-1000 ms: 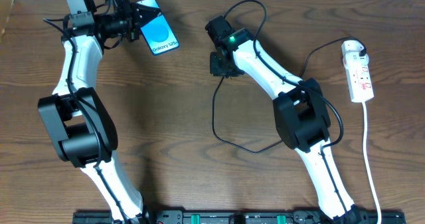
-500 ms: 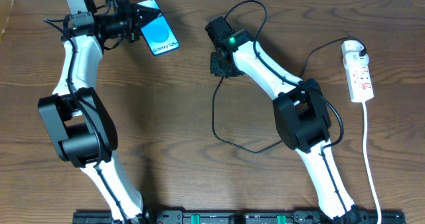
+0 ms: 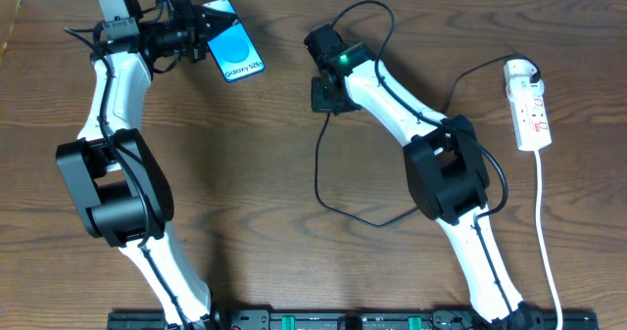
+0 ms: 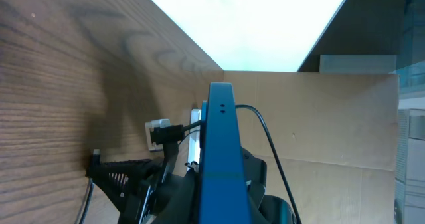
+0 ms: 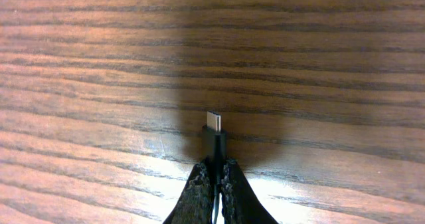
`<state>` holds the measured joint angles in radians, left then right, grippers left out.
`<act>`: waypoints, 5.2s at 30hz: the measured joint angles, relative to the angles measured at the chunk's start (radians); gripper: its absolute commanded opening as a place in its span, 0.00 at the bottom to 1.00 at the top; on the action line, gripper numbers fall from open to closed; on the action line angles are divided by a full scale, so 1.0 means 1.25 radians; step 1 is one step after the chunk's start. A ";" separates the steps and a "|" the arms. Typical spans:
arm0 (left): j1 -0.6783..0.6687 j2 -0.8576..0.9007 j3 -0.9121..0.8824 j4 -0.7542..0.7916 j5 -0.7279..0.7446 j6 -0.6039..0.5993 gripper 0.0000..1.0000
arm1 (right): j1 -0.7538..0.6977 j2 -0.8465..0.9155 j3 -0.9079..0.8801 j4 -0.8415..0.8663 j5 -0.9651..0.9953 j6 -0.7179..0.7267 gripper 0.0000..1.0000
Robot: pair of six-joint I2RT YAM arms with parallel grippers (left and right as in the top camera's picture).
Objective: Plug charger to phone and switch on socket
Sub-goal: 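Lower the right gripper onto the cable's USB-C plug and grasp it, then lift the USB-C plug with the right gripper and turn it upward, then move the plug under the phone's bottom port with the right gripper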
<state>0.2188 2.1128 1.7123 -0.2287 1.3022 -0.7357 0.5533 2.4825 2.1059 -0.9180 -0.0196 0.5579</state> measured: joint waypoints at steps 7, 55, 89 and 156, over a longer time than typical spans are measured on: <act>0.000 0.000 0.000 0.000 0.000 0.000 0.07 | -0.014 -0.016 -0.014 -0.032 -0.014 -0.121 0.01; 0.000 0.000 0.000 -0.021 0.000 0.000 0.07 | -0.020 -0.102 -0.178 -0.105 -0.207 -0.719 0.18; 0.000 0.000 0.000 -0.023 0.000 0.000 0.07 | -0.010 -0.112 -0.178 -0.137 -0.162 -0.413 0.52; 0.000 0.000 0.000 -0.023 0.000 0.002 0.07 | -0.012 -0.287 -0.301 -0.008 -0.265 -0.380 0.01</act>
<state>0.2188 2.1128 1.7123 -0.2577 1.3018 -0.7326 0.5388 2.1239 1.7302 -0.9276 -0.3511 0.0834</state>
